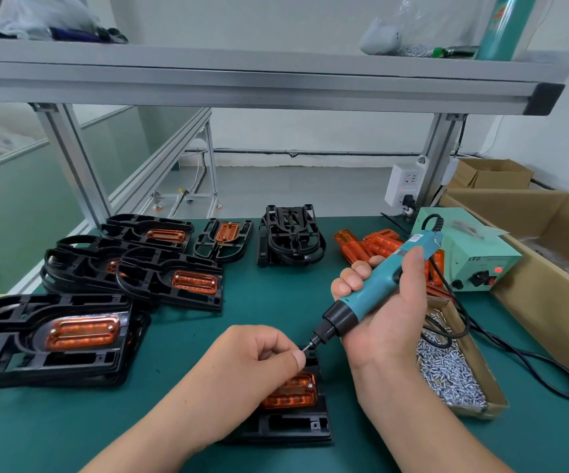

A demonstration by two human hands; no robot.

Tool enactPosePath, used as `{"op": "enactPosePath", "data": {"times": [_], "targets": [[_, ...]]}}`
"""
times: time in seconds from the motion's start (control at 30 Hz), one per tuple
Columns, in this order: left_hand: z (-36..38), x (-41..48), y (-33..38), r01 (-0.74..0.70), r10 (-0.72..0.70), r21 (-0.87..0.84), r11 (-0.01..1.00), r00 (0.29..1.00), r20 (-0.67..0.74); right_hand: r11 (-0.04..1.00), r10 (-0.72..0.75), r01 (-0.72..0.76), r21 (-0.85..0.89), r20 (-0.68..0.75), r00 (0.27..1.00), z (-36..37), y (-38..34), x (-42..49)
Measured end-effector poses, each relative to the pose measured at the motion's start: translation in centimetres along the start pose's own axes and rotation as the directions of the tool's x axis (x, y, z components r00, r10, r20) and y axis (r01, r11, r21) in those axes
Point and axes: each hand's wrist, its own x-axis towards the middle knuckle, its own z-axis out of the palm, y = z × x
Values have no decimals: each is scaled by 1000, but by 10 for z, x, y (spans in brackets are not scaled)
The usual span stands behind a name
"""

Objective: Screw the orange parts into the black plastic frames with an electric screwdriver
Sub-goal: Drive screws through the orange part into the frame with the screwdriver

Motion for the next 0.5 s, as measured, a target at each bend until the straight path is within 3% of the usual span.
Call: {"op": "enactPosePath", "data": {"times": [0.23,0.5], "targets": [[-25,4,0,-67,66,42,997,998,15,1000,-19,19,3,25,1000,0,-2,1],[-64,9,-15,16,-18,443,896,1000,0,995,-15,29,-98,139,990,1,13,-10]]}}
